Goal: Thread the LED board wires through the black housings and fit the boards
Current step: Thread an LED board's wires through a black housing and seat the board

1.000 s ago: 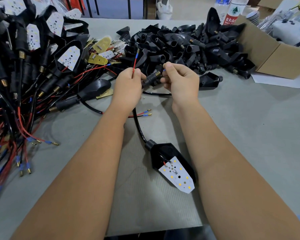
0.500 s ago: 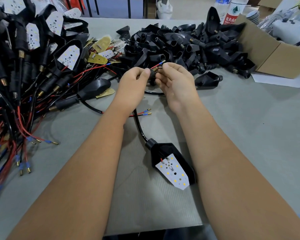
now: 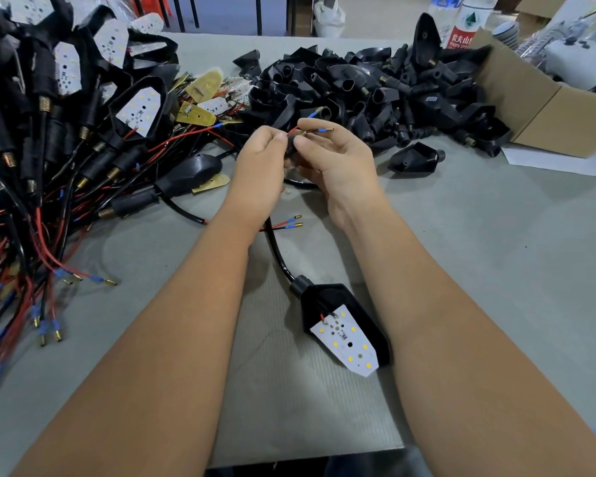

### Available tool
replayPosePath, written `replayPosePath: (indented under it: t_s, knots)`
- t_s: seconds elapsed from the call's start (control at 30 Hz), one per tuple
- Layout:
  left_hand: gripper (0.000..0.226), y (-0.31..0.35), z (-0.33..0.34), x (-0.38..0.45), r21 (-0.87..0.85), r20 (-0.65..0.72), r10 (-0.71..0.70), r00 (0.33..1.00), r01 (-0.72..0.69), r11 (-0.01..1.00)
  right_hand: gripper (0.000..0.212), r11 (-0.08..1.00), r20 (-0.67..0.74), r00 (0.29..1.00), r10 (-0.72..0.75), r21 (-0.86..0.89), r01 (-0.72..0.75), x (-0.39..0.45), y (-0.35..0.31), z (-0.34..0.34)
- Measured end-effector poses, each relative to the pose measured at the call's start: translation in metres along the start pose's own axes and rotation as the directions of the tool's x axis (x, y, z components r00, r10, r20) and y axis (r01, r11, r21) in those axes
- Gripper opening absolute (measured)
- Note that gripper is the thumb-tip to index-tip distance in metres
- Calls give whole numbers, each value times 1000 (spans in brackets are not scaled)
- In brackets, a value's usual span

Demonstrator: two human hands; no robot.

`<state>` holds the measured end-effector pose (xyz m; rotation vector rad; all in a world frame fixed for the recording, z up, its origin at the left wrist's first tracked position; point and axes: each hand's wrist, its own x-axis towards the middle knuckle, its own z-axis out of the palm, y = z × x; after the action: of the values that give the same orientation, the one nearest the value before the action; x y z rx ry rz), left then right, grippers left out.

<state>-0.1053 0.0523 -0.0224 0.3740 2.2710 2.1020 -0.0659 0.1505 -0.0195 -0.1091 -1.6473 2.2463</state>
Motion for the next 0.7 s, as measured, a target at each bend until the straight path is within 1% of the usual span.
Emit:
replayPosePath:
  t_s: [0.13, 0.17, 0.2, 0.3, 0.33, 0.47, 0.6, 0.63, 0.7]
  knots:
    - [20, -2, 2, 3, 59, -124, 65, 990, -58, 997, 18, 1000, -63, 998, 0, 9, 0, 1, 2, 0]
    - [19, -2, 3, 3, 45, -151, 70, 986, -64, 997, 18, 1000, -79, 997, 4, 15, -3, 2, 2, 0]
    - [19, -2, 2, 4, -6, -177, 62, 982, -64, 998, 18, 1000, -95, 995, 9, 20, -7, 2, 2, -1]
    - [23, -1, -5, 8, -251, -218, -31, 975, -26, 968, 16, 999, -144, 989, 27, 30, -23, 5, 1, -5]
    - [24, -1, -8, 9, -283, -225, -44, 973, -22, 959, 16, 999, -159, 987, 35, 36, -30, 6, 1, -6]
    - [24, 0, -15, 9, -272, -252, 1, 968, -72, 960, 17, 998, -181, 982, 60, 40, -53, 6, 1, -7]
    - [20, 2, -20, 9, -269, -274, 12, 962, -89, 959, 18, 995, -203, 976, 78, 76, -64, 7, 0, -8]
    - [18, 2, -21, 9, -237, -267, 35, 963, -101, 966, 17, 993, -213, 973, 85, 93, -66, 8, 0, -8]
    - [18, 1, -24, 9, -122, -237, 90, 967, -121, 985, 17, 989, -228, 969, 96, 129, -67, 8, -1, -8]
